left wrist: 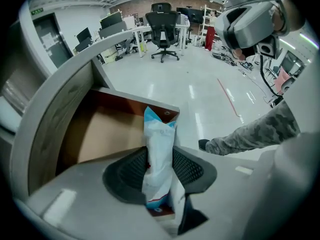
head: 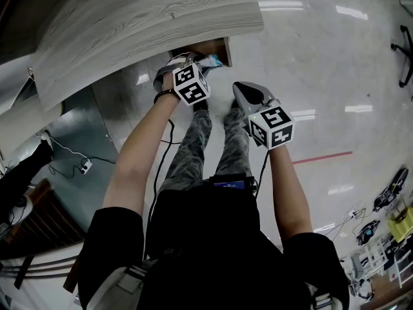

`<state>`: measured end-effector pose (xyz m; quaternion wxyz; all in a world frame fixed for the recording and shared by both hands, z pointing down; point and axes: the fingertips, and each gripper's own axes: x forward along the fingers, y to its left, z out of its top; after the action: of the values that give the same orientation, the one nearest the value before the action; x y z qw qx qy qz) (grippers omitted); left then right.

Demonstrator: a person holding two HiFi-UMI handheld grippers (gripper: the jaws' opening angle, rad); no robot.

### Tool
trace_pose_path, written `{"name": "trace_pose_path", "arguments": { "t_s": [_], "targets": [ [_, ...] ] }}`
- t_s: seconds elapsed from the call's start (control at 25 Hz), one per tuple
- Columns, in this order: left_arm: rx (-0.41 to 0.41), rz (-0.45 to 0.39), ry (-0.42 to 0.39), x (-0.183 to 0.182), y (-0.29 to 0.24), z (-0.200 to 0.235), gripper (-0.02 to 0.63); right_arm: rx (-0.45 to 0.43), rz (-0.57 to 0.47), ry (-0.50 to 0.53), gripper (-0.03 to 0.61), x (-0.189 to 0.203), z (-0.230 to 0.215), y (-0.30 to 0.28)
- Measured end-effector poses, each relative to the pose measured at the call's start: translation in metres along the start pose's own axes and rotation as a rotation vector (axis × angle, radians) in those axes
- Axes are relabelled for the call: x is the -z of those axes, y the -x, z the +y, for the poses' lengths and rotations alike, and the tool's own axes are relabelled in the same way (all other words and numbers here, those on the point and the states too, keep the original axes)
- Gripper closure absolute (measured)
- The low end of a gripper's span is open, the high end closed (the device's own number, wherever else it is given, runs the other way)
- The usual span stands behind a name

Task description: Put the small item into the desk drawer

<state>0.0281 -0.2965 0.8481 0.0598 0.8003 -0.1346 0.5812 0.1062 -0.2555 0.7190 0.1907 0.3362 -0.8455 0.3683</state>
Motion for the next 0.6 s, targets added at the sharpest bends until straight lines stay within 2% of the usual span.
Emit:
{"name": "trace_pose_path", "arguments": {
  "t_s": [0.6],
  "targets": [
    [0.035, 0.074, -0.065, 0.006, -0.025, 0.003, 0.454, -0.001, 0.017, -0.024, 0.578, 0.007, -0.011, -0.005]
  ]
}}
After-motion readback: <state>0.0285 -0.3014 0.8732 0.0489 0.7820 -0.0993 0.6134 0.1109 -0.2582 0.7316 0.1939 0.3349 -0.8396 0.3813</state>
